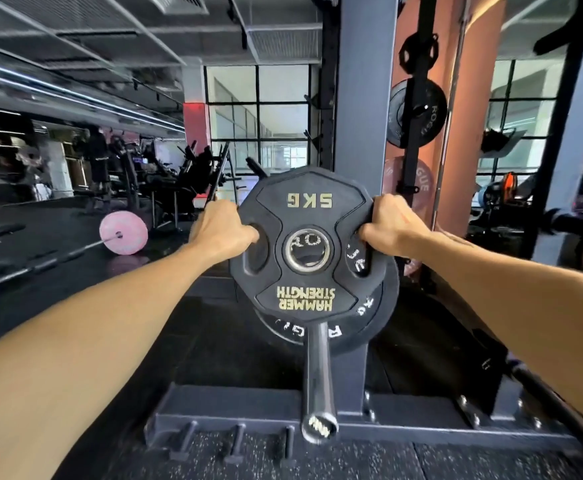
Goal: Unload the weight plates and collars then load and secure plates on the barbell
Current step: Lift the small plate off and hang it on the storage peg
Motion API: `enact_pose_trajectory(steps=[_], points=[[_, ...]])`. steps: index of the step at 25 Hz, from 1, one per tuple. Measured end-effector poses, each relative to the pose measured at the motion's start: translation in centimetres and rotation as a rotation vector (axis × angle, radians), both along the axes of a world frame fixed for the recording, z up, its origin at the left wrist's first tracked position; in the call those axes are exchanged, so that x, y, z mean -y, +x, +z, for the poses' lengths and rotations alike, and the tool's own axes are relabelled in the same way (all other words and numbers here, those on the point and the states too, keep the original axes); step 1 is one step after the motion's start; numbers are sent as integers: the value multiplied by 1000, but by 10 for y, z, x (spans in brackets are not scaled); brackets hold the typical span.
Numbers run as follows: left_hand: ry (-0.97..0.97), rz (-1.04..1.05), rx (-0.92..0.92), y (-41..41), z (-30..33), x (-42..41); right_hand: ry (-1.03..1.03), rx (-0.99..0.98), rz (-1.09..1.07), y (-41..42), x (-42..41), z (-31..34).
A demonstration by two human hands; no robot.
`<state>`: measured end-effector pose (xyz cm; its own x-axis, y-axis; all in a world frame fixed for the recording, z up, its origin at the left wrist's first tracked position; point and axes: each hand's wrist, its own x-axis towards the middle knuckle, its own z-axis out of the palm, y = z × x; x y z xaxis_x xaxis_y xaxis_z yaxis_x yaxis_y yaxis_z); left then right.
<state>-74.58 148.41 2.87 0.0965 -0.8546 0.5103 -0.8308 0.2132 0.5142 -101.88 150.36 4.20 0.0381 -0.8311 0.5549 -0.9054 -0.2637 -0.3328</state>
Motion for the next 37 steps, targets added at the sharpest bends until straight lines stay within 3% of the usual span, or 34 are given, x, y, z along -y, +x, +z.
enact_pose_trajectory(steps=[3,7,15,18,28,37], points=[[59,18,25,-4,56,31,48,-28,27,-6,40,53],[72,39,-1,-4,176,62,53,-35,42,-6,83,171],[55,99,0,-14,431,74,37,12,73,-13,129,416],[50,106,10,-17,495,67,24,6,102,-15,126,478],[29,16,25,-72,555,18,-19,-6,48,-74,49,544],[14,-61,37,-233,579,-4,-29,20,-1,-236,5,564]])
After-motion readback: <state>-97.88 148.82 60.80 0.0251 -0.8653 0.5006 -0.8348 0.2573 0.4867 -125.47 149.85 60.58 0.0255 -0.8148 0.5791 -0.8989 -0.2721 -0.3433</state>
